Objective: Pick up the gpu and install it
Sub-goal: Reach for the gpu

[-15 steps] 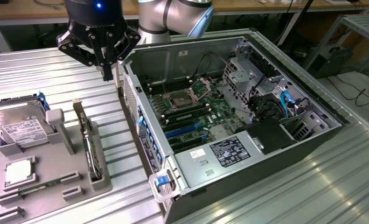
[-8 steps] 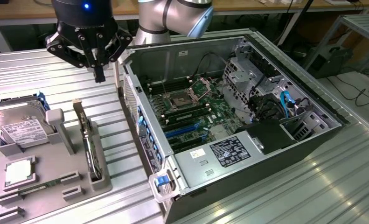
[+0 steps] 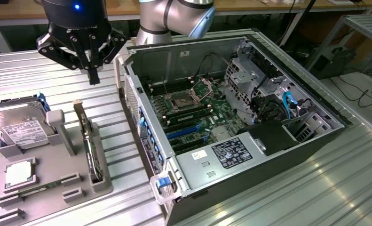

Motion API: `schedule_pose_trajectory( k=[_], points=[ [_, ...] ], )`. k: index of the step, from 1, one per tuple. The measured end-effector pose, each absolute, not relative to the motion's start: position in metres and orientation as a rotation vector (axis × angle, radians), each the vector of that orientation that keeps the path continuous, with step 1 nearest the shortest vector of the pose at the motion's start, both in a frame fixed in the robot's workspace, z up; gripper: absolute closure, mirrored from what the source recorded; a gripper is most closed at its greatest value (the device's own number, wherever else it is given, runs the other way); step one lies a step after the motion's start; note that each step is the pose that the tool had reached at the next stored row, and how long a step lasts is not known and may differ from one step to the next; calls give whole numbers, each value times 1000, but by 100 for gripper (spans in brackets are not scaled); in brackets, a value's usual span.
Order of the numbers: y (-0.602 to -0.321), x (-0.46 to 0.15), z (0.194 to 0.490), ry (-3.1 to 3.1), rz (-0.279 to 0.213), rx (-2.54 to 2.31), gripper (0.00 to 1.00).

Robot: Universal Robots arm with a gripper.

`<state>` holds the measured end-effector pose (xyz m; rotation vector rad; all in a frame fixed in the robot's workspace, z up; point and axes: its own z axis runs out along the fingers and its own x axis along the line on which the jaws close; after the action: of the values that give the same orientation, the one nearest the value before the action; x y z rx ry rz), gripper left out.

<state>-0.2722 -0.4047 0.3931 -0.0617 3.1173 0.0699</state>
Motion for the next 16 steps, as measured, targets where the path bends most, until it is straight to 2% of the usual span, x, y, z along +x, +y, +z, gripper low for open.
schedule_pose_trajectory(
  k=[16],
  points=[
    [-407,-301,393,3118,70,-64,89]
  ],
)
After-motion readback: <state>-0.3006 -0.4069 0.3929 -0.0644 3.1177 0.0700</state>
